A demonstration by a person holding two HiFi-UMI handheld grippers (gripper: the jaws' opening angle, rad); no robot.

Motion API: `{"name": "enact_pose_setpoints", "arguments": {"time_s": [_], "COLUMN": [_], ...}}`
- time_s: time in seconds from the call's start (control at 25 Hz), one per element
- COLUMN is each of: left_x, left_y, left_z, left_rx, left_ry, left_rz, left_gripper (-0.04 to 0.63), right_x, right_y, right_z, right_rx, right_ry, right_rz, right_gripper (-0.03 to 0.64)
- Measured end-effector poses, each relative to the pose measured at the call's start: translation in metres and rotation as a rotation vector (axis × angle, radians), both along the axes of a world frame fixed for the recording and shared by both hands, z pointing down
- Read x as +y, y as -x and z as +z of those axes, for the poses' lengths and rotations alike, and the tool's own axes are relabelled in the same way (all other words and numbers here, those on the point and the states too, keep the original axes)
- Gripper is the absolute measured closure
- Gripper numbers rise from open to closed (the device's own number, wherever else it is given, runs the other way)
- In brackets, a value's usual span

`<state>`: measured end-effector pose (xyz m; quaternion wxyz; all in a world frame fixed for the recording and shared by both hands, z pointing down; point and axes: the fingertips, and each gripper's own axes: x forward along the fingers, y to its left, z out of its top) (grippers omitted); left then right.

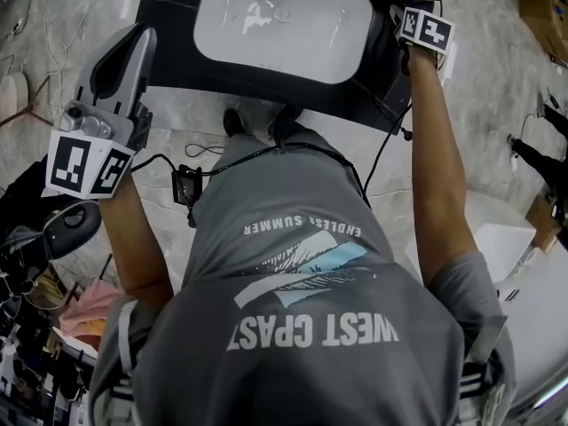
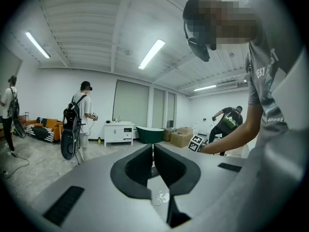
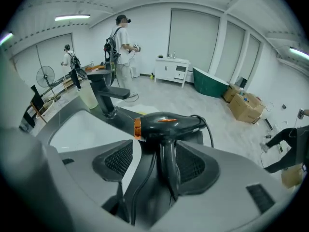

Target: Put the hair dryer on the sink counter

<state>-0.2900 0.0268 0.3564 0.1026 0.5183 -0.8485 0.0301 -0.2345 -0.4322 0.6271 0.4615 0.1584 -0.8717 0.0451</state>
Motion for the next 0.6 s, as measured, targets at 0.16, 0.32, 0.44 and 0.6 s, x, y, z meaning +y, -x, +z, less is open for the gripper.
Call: {"name": "enact_pose_setpoints", "arguments": {"time_s": [0.16,0.32,0.44,0.6], "left_x": [0.021,0.046,0.062,0.079], "left_y": [-0.004,-0.014,-0.021,-0.029], "left_z": [-0.01,-0.024,-0.034,-0.041], "left_rx": [-0.025,-0.052,-0.079,-0.088], "left_ry": [-0.016,-0.038,-0.063,-0.075], "left_rz": [0.013,0.025,0.04,0.061], "left_gripper": [0.569,0.569,0.569,0.569], "right_x": [0.018,0.042,0.065,0.111], "right_y": [-0.008,-0.021,-0.034,-0.059], "right_z": [-0.042,-0.096,-0.145,-0.21], "right_rx": [-0.099,-0.212,-0.33,-0.488], "right_ry": [-0.014,-0.037,-0.044,-0.033], "right_rz": [0.031,0.035,0.019,-0.038], "right_gripper": [0.333,0.36,0.388,0.437]}}
